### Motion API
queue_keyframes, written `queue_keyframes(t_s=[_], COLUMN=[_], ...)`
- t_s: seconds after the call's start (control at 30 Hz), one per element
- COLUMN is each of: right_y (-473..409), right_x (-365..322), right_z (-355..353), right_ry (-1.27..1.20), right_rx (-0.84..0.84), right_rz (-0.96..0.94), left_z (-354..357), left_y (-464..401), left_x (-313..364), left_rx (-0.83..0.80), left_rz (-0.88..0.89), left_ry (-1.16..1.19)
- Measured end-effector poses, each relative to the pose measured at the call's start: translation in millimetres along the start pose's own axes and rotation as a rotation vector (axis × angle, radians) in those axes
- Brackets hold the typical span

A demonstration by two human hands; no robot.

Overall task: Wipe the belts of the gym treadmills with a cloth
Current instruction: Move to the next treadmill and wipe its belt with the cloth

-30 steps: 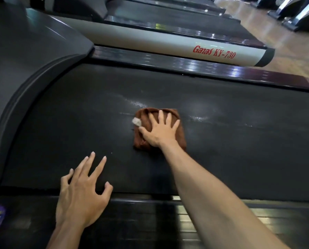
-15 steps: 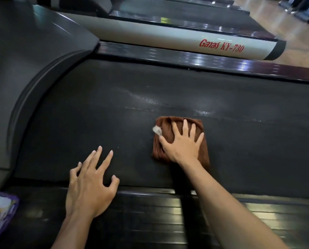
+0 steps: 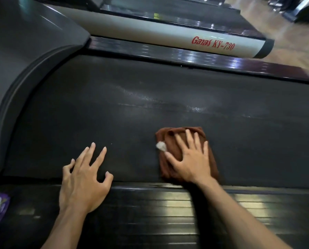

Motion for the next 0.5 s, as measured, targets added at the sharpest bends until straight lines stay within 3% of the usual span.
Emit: queue_keyframes(t_s=[0.13,0.23,0.4,0.5], right_y=[-51.5,-77.7,-40.1,-0.8], right_x=[16.5,-11.9,-63.7,-44.7], right_z=[-18.5,-20.5,-4.6,0.6], right_ry=[-0.028,-0.041,-0.044,-0.053], right_rx=[-0.047,-0.045,-0.002,0.012], right_rz=[0.148,0.161,-0.172,-0.189], left_z=[0.5,0.3,-2.0,-3.9], left_y=[0.0,0.1,1.1,0.4], left_x=[-1.8,0.1,1.8,1.5], left_rx=[0.014,0.0,-0.014,-0.016], left_rz=[-0.002,-0.007,-0.023,-0.018], left_ry=[-0.005,0.005,0.004,0.005])
Point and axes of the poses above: each hand's wrist, its own y-axis away from the middle knuckle, its own z-axis out of the palm, x = y × z, the point moved 1 cm from there along -y, towards the middle knuckle, and after that the axes turned 4 degrees about -x, right-handed, at the moved point
